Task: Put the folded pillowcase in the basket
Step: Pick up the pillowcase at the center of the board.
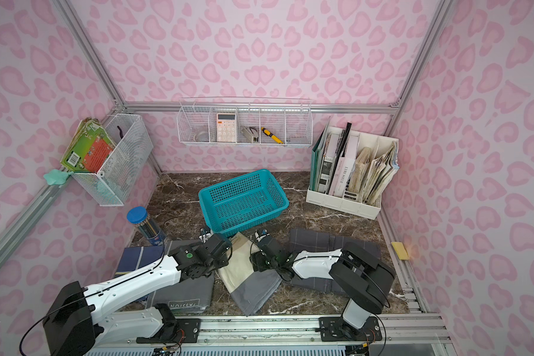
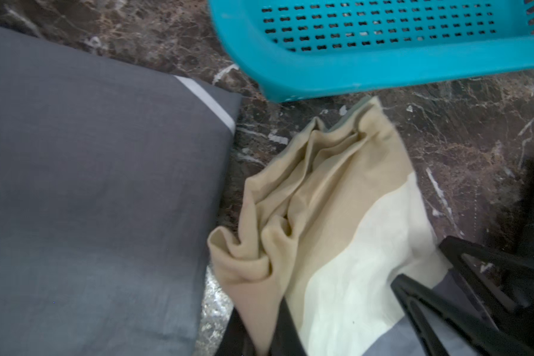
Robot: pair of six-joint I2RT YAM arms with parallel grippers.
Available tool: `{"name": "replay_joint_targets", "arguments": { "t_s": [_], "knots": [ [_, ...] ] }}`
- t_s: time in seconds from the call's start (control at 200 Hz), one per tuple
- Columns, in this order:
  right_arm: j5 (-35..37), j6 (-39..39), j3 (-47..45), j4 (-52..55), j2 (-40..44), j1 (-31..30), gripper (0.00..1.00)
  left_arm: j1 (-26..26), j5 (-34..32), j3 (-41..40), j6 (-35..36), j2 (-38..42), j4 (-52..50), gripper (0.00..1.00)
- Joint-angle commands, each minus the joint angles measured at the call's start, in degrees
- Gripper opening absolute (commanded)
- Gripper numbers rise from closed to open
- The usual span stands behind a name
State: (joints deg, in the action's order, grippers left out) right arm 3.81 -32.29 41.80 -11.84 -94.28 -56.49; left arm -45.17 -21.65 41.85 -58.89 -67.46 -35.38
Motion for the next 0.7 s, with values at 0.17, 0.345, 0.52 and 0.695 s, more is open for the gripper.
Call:
{"name": "replay_joint_targets", "arguments": {
  "t_s": [0.17,0.345,0.52,0.695],
  "knots": [
    [4.7,-4.0,-5.8,11.4,11.5,-6.5,0.80,0.1,-7.0,-0.1,-6.6,-0.5,-7.0,0.00],
    [4.5,-13.7,-11.7,17.0,20.3,-12.5,0.82,0.3,-7.7,0.6,-6.3,-1.7,-6.2,0.00],
    [-0.8,-18.4,-16.5,9.7,22.6,-13.0,0.87,0.3,-7.6,0.0,-6.5,-2.5,-4.9,0.00],
    [-1.8,-19.4,-13.3,10.9,16.9,-10.4,0.86,0.3,-7.1,-0.6,-6.5,-1.8,-5.1,0.00]
  ]
}}
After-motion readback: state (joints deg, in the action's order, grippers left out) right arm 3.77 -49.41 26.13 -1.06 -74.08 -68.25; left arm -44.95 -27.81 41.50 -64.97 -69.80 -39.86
